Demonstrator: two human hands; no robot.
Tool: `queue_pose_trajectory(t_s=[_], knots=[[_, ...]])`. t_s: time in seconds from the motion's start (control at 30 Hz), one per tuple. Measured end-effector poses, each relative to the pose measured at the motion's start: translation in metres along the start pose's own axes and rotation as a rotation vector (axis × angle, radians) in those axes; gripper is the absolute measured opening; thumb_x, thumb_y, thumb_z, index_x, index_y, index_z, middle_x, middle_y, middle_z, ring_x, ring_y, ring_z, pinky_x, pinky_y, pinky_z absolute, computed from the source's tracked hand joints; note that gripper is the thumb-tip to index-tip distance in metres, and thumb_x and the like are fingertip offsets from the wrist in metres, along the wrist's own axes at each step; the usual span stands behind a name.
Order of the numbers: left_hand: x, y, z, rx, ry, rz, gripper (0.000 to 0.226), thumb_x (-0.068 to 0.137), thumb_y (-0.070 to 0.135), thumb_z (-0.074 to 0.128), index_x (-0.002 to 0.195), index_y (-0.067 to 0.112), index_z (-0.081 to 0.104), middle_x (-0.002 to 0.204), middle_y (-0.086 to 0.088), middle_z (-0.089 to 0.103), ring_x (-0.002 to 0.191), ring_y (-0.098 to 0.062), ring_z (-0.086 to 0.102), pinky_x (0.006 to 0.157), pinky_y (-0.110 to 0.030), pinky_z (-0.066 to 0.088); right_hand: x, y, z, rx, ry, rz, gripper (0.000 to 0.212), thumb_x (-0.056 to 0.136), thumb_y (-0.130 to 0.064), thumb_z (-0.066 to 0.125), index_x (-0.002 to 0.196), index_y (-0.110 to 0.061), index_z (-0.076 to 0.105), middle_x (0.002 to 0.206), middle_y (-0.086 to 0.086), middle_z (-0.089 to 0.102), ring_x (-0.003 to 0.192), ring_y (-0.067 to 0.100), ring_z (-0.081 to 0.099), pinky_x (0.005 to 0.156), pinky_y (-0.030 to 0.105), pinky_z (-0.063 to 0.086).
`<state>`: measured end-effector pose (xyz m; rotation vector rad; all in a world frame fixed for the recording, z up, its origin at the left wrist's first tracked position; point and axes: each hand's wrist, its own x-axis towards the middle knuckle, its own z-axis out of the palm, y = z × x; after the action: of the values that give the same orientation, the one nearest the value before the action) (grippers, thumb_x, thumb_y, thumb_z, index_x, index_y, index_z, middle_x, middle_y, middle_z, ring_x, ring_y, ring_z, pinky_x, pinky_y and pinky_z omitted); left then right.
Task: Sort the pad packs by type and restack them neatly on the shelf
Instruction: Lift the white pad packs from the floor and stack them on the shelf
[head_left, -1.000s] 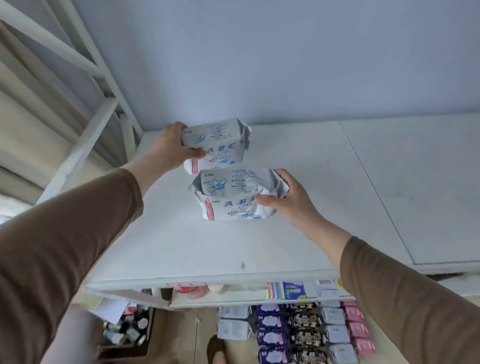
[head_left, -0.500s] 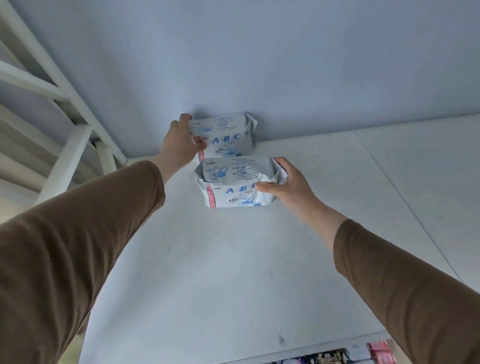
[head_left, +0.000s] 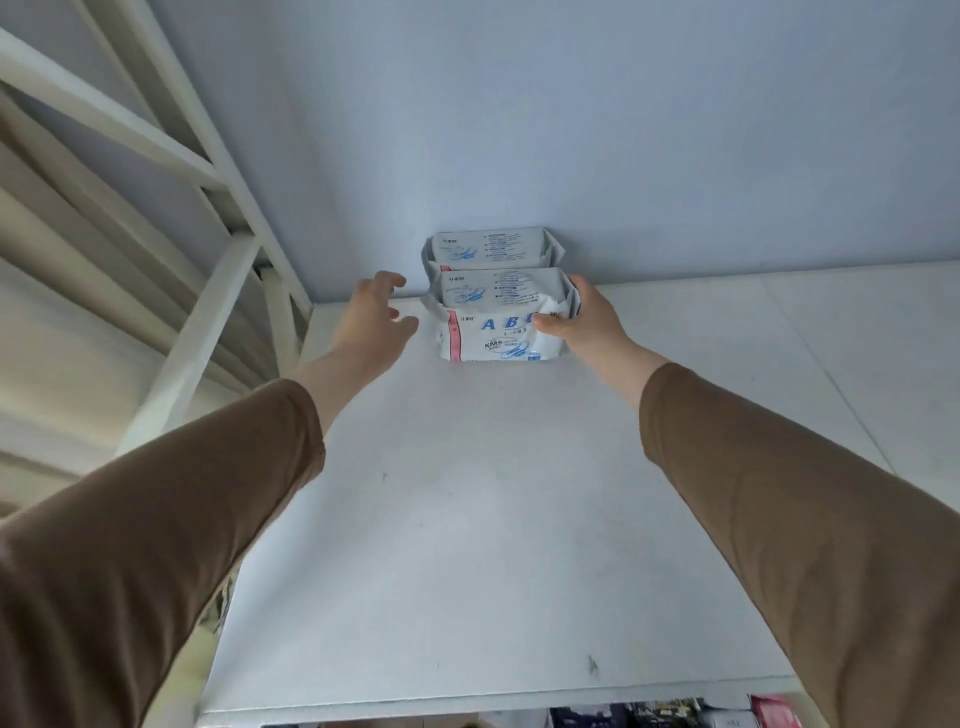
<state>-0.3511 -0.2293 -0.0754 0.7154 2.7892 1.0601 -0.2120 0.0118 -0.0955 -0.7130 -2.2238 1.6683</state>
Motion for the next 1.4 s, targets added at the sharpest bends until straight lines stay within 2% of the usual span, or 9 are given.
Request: queue_pose_trajectory(t_s=[0.13, 0.2, 0.3, 0.43, 0.6, 0.77, 0.9, 1.13, 1.4], knots=[[-0.046, 0.009, 0.001, 0.039, 0.022, -0.018, 0.046, 0.09, 0.015, 0.062, 0.133, 0.016, 0.05, 0.135, -0.006, 0.047, 0.11, -0.021, 0.056, 0.09, -0.036, 0.049, -0.026, -0.009, -0.001, -0.132, 0.074, 0.022, 0.092, 0.083, -0.017, 0.077, 0.156, -0.013, 0.02, 0.154, 0.006, 0.04, 0.141, 0.024, 0.04, 0.114, 0.042, 0.037], [-0.077, 0.016, 0.001, 0.066, 0.03, -0.042, 0.046, 0.089, 0.017, 0.063, 0.134, 0.017, 0.05, 0.136, -0.005, 0.048, 0.114, -0.022, 0.054, 0.095, -0.036, 0.047, -0.053, -0.012, -0.004, -0.216, 0.131, -0.018, 0.084, 0.084, -0.017, 0.074, 0.153, -0.012, 0.026, 0.149, 0.009, 0.042, 0.138, 0.029, 0.039, 0.11, 0.044, 0.039], [-0.133, 0.03, 0.001, 0.129, 0.046, -0.041, 0.047, 0.088, 0.019, 0.065, 0.134, 0.015, 0.052, 0.134, -0.006, 0.053, 0.121, -0.025, 0.051, 0.099, -0.036, 0.043, -0.111, -0.013, -0.014, -0.357, 0.145, -0.113, 0.056, 0.087, -0.019, 0.066, 0.139, -0.012, 0.044, 0.137, 0.01, 0.049, 0.129, 0.031, 0.041, 0.102, 0.044, 0.042], [-0.22, 0.051, 0.006, 0.245, 0.024, -0.028, 0.045, 0.089, 0.024, 0.064, 0.132, 0.017, 0.055, 0.133, -0.005, 0.055, 0.123, -0.026, 0.046, 0.099, -0.037, 0.041, -0.196, -0.005, -0.039, -0.515, -0.046, -0.185, 0.045, 0.091, -0.021, 0.062, 0.135, -0.018, 0.051, 0.139, 0.004, 0.049, 0.131, 0.024, 0.038, 0.095, 0.034, 0.04], [-0.328, 0.071, 0.017, 0.307, 0.004, 0.062, 0.042, 0.089, 0.029, 0.064, 0.129, 0.023, 0.056, 0.129, 0.001, 0.056, 0.122, -0.022, 0.045, 0.094, -0.041, 0.045, -0.297, 0.014, -0.064, -0.557, -0.143, -0.277, 0.039, 0.092, -0.026, 0.064, 0.129, -0.022, 0.056, 0.134, -0.003, 0.052, 0.127, 0.018, 0.039, 0.086, 0.025, 0.03], [-0.419, 0.063, 0.029, 0.273, 0.028, 0.161, 0.037, 0.089, 0.028, 0.064, 0.126, 0.022, 0.058, 0.124, 0.003, 0.058, 0.118, -0.021, 0.046, 0.086, -0.037, 0.047, -0.387, 0.044, -0.07, -0.504, -0.1, -0.374, 0.032, 0.093, -0.027, 0.062, 0.125, -0.024, 0.058, 0.127, -0.01, 0.054, 0.123, 0.011, 0.042, 0.097, 0.021, 0.031], [-0.479, 0.028, 0.054, 0.207, -0.01, 0.183, 0.032, 0.087, 0.028, 0.063, 0.119, 0.023, 0.06, 0.109, 0.005, 0.06, 0.108, -0.02, 0.048, 0.086, -0.035, 0.044, -0.45, 0.086, -0.057, -0.448, -0.033, -0.388, 0.023, 0.093, -0.025, 0.061, 0.116, -0.022, 0.062, 0.114, -0.01, 0.058, 0.11, 0.011, 0.049, 0.09, 0.021, 0.038], [-0.554, -0.046, 0.134, 0.191, -0.267, 0.119, 0.031, 0.086, 0.022, 0.064, 0.117, 0.019, 0.06, 0.114, 0.0, 0.06, 0.108, -0.023, 0.05, 0.087, -0.034, 0.043, -0.536, 0.22, -0.007, -0.419, -0.097, -0.024, 0.023, 0.094, -0.022, 0.063, 0.117, -0.023, 0.06, 0.115, -0.013, 0.054, 0.105, 0.004, 0.05, 0.09, 0.024, 0.043], [-0.6, -0.114, 0.271, 0.323, -0.431, -0.136, 0.04, 0.088, 0.024, 0.061, 0.127, 0.021, 0.056, 0.124, 0.0, 0.057, 0.118, -0.023, 0.048, 0.09, -0.037, 0.045, -0.546, 0.383, 0.025, -0.398, -0.232, 0.329, 0.031, 0.092, -0.022, 0.066, 0.121, -0.019, 0.058, 0.124, -0.003, 0.059, 0.105, 0.015, 0.059, 0.086, 0.032, 0.048]])
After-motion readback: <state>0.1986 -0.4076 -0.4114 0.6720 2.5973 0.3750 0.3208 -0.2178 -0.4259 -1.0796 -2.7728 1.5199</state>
